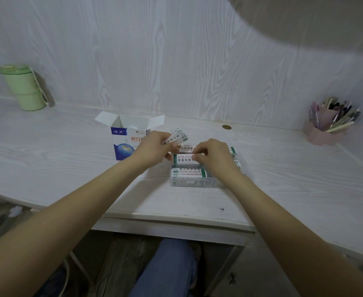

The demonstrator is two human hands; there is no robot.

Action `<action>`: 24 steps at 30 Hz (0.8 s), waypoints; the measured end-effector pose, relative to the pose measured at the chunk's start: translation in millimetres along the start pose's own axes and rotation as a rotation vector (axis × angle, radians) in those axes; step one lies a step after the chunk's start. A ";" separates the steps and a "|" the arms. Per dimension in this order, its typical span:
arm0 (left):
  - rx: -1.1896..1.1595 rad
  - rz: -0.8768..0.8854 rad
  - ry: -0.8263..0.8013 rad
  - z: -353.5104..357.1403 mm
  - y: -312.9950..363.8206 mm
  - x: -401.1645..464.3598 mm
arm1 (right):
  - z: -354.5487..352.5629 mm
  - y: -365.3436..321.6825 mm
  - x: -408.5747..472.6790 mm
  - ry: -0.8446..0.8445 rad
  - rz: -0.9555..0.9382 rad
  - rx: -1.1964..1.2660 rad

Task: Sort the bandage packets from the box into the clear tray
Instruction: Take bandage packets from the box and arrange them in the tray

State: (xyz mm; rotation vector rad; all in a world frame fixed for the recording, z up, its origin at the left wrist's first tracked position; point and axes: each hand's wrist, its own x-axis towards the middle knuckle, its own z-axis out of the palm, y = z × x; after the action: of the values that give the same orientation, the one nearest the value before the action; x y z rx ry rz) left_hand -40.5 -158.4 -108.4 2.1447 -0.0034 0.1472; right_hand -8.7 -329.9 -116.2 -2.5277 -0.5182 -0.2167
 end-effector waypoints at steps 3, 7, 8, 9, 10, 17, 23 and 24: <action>0.056 0.011 -0.022 1.2 -0.4 1.1 | 2.6 0.5 1.0 -0.026 0.025 -0.040; 0.107 -0.004 -0.076 1.0 -1.3 1.9 | 3.3 -1.7 1.2 -0.062 0.043 -0.038; 0.103 -0.005 -0.076 0.6 -2.1 2.6 | 3.5 -2.0 1.2 -0.066 0.044 -0.030; 0.096 -0.007 -0.070 0.5 -2.7 3.3 | 3.6 -2.1 1.2 -0.069 0.044 -0.024; 0.089 -0.010 -0.059 -0.2 -3.2 3.4 | 3.5 -2.5 1.3 -0.072 0.044 -0.020; -0.116 0.027 -0.019 -1.3 -2.0 -2.7 | -5.3 -7.3 2.7 -0.064 0.097 0.120; -0.288 0.044 -0.180 -3.7 14.8 -12.5 | -28.4 -18.5 -6.7 -0.040 0.089 0.709; -0.283 0.053 -0.217 -2.8 17.7 -14.0 | -29.4 -19.3 -8.3 -0.019 0.075 0.719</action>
State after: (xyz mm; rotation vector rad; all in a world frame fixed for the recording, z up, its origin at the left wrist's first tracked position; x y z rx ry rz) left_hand -55.8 -166.5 -93.6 1.8689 -0.1956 -0.0534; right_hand -25.5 -333.5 -84.5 -1.8426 -0.4111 0.0266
